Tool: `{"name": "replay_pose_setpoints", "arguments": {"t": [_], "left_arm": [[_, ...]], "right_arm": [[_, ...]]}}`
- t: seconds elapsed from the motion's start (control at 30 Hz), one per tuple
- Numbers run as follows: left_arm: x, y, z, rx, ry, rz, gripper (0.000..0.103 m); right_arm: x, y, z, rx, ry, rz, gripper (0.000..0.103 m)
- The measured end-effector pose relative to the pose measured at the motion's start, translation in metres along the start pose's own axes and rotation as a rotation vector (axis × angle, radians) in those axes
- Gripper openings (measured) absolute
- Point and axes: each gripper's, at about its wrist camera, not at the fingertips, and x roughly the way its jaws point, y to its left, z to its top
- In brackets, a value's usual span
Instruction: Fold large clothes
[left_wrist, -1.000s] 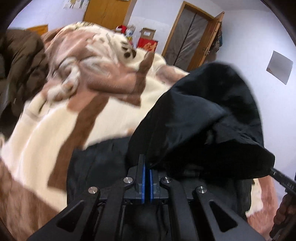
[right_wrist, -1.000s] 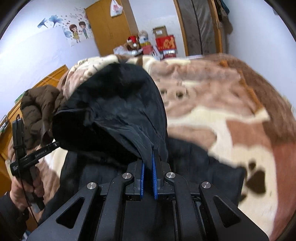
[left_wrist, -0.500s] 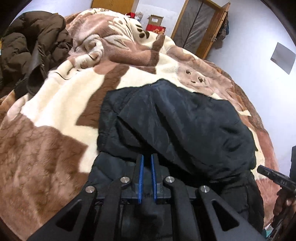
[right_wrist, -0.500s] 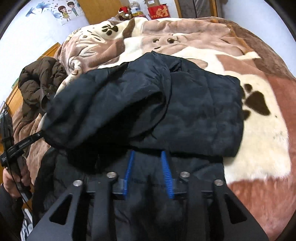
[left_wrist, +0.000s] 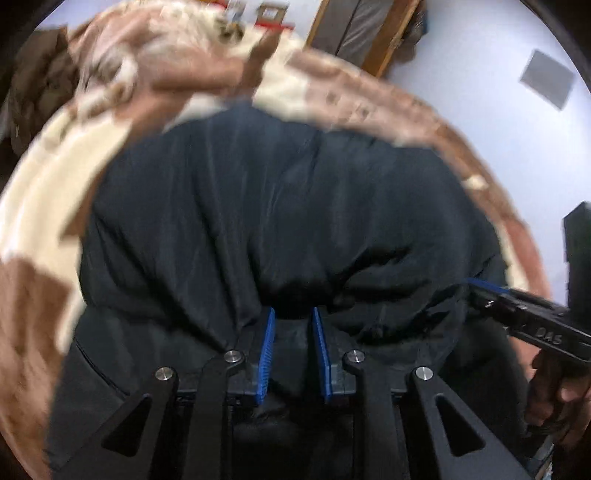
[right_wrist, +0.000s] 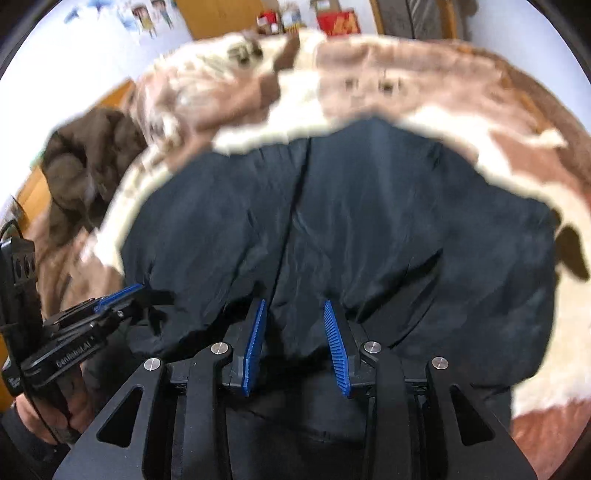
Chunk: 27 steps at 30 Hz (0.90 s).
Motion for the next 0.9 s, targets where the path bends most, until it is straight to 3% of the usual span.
{"name": "replay_pose_setpoints", "arguments": {"t": [0.1, 0.47, 0.6, 0.7, 0.77, 0.9], "left_arm": [[0.012, 0.005, -0.01, -0.009, -0.015, 0.003, 0.022], [0.033, -0.007, 0.0, -0.004, 0.003, 0.077, 0.022], [0.025, -0.013, 0.004, -0.01, 0.02, 0.076, 0.022], [-0.002, -0.015, 0.004, 0.006, 0.017, 0.033, 0.026], [-0.019, -0.011, 0.004, 0.017, 0.001, 0.024, 0.034], [-0.061, -0.01, 0.018, 0.033, -0.126, 0.012, 0.038]], "right_arm": [[0.025, -0.007, -0.015, 0.016, 0.061, -0.001, 0.034], [0.042, 0.003, -0.019, -0.01, 0.04, -0.072, 0.034], [0.035, 0.01, -0.015, -0.013, 0.075, -0.08, 0.034], [0.007, 0.014, -0.016, -0.023, 0.033, -0.076, 0.035], [-0.015, 0.012, -0.016, -0.028, -0.014, -0.067, 0.035], [-0.056, 0.003, 0.001, -0.022, -0.131, -0.069, 0.036]]}}
